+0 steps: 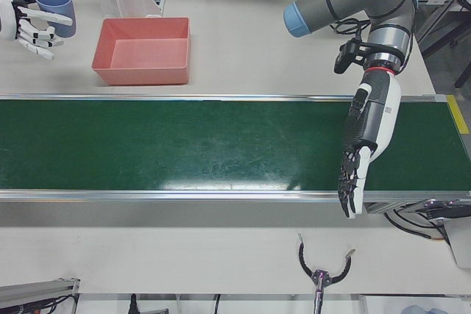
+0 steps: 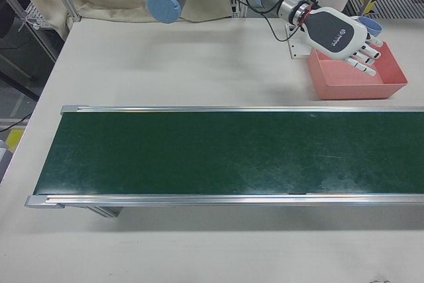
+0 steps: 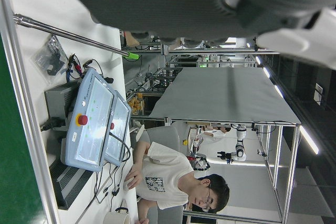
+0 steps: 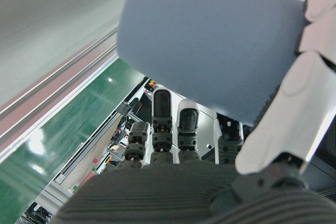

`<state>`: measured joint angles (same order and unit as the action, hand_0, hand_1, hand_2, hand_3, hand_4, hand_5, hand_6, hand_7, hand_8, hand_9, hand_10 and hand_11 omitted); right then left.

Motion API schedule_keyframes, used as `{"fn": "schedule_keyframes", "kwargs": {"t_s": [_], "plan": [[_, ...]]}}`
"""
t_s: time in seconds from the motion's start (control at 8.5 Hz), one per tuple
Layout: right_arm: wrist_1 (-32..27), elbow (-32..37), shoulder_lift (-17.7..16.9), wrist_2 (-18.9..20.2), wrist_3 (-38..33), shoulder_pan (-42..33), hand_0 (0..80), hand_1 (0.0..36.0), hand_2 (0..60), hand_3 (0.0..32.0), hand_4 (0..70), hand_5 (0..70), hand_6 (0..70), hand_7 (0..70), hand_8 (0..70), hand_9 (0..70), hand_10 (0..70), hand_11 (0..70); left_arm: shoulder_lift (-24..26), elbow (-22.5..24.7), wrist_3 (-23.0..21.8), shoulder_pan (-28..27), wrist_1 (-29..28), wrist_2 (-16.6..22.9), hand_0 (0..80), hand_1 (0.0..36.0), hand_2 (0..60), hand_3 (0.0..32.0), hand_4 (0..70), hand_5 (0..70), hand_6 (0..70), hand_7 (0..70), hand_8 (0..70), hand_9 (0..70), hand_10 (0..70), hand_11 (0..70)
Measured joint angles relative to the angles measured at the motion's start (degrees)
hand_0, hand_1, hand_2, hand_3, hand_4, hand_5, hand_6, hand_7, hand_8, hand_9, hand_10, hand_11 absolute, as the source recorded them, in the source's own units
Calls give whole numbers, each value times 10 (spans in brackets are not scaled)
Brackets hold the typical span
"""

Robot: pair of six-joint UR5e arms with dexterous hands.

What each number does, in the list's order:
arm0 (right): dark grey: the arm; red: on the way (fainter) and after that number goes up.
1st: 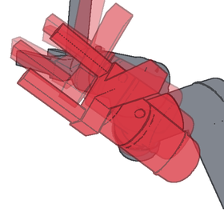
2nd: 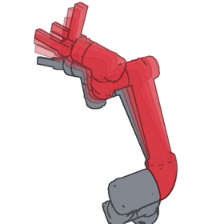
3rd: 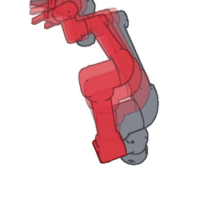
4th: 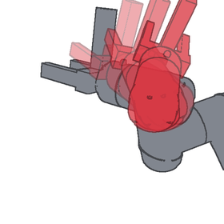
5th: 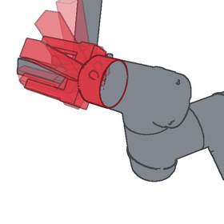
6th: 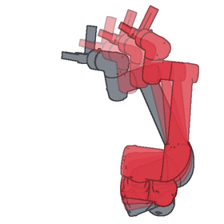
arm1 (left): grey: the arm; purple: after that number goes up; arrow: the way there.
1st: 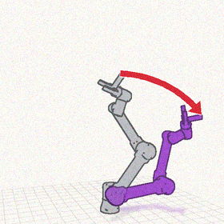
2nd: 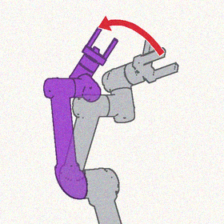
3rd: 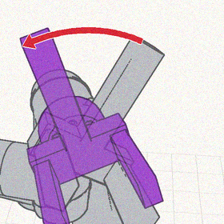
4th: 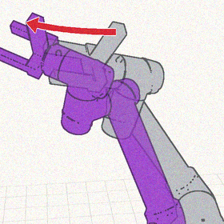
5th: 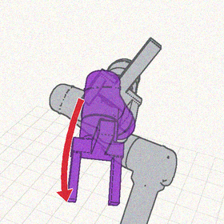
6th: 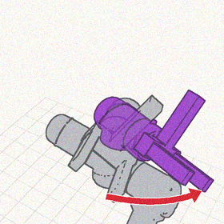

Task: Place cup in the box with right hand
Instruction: 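Lift the cup off the belt and carry it toward the pink box, then lower the cup into the pink box and open the right hand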

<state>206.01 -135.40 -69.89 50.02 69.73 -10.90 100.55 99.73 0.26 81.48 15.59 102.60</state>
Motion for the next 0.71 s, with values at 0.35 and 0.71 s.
{"fn": "schedule_keyframes", "kwargs": {"t_s": [0.35, 0.71], "plan": [[-32, 49, 26, -31, 27, 40, 297, 0, 0, 0, 700, 0, 87, 424, 82, 185, 0, 0, 0, -1, 0, 0, 0, 0, 0, 0, 0, 0, 0, 0, 0, 0, 0, 0, 0, 0], [-35, 94, 65, -41, 27, 59, 152, 0, 79, 0, 386, 0, 42, 279, 55, 129, 0, 0, 0, -1, 0, 0, 0, 0, 0, 0, 0, 0, 0, 0, 0, 0, 0, 0, 0, 0]]}}
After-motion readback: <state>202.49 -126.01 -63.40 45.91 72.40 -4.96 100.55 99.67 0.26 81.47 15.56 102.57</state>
